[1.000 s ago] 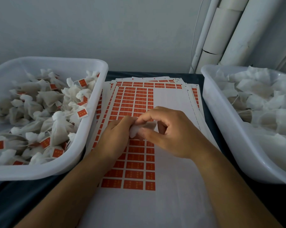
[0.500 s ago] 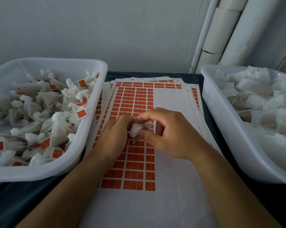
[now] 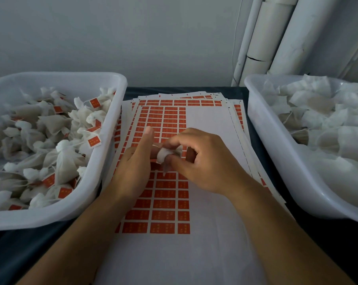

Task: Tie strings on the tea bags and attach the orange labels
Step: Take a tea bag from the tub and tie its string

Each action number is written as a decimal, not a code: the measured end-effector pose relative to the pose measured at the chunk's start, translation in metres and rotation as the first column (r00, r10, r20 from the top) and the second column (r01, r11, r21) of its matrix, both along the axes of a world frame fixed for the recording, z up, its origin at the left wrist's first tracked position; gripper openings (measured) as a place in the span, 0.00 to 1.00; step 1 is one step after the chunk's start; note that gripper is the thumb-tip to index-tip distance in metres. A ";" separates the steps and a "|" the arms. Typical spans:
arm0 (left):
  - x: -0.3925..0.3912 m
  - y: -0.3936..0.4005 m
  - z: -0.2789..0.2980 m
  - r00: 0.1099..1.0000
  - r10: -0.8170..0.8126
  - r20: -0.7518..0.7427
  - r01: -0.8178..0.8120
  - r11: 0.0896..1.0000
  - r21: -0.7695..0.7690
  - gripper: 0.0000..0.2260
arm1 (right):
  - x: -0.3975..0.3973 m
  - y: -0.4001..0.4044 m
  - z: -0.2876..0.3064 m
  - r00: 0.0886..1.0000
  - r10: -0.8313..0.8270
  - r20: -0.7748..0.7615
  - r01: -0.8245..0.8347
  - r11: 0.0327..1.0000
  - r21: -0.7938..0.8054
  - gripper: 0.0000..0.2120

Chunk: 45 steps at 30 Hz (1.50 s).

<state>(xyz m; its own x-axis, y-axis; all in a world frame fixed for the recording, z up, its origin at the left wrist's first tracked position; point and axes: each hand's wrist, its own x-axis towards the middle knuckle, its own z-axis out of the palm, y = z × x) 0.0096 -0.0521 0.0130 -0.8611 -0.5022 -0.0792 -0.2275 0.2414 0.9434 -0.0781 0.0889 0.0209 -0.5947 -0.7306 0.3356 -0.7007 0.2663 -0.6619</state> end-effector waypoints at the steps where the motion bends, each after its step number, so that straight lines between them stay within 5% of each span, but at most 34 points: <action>1: 0.000 0.000 0.000 1.000 -0.016 -0.009 0.016 1.000 -0.005 0.32 | 0.000 -0.001 0.000 1.000 -0.004 0.003 0.004 1.000 -0.012 0.08; 7: 0.004 -0.002 -0.002 0.983 -0.130 -0.132 0.122 0.990 -0.069 0.30 | 0.000 -0.003 -0.001 0.995 -0.014 0.102 0.022 0.997 -0.079 0.05; 13: 0.004 -0.003 0.003 0.908 -0.339 -0.246 0.306 0.938 -0.163 0.13 | -0.007 0.004 0.004 0.979 0.000 0.205 0.023 0.994 -0.110 0.05; 28: 0.005 0.006 0.003 0.929 -0.038 -0.369 0.074 0.994 0.085 0.11 | -0.001 0.004 0.014 0.865 0.079 0.496 0.045 0.972 -0.233 0.07; 38: 0.004 0.005 0.002 0.909 0.012 -0.416 -0.010 1.000 0.007 0.08 | 0.000 0.005 0.014 0.666 0.210 0.716 0.031 0.951 -0.307 0.10; 45: 0.006 0.005 0.004 0.901 -0.025 -0.432 0.074 0.993 0.096 0.08 | 0.001 0.005 0.013 0.483 0.341 0.807 -0.004 0.922 -0.387 0.09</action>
<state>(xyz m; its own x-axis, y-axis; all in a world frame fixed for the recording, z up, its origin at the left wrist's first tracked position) 0.0161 -0.0471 0.0172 -0.8472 -0.4674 0.2527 0.2150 0.1334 0.9675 -0.0766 0.0942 0.0337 -0.5778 -0.8148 -0.0472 0.2405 -0.1147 -0.9639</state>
